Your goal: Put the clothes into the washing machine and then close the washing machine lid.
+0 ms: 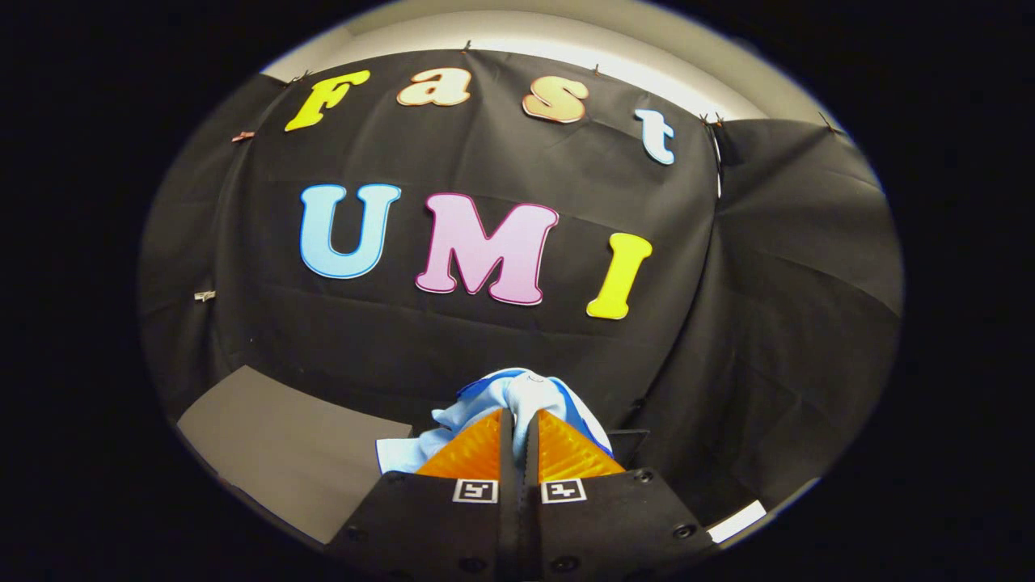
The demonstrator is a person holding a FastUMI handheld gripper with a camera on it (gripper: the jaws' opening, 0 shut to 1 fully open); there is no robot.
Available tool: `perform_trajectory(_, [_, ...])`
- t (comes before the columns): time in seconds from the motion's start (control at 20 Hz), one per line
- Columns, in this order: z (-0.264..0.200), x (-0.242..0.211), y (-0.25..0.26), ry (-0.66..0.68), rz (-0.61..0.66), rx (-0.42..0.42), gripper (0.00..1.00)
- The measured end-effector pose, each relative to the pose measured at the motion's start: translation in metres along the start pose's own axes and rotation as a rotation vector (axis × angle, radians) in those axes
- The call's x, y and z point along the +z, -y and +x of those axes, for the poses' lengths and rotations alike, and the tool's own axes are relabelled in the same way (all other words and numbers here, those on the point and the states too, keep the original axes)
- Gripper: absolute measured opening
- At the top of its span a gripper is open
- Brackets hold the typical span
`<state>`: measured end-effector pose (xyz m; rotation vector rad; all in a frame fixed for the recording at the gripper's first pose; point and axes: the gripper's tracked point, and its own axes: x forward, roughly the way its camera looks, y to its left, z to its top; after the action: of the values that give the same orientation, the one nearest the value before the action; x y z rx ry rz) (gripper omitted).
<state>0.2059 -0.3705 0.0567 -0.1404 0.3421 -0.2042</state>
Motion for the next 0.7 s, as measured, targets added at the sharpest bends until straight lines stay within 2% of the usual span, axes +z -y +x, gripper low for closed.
perform_trajectory(0.15, [0.012,-0.024,0.022,-0.021,0.009,-0.016,0.05])
perform_trajectory(0.35, [0.030,-0.075,0.035,-0.057,0.051,0.008,0.05])
perform_trajectory(0.7, [0.073,-0.211,0.049,-0.218,0.050,0.022,0.05])
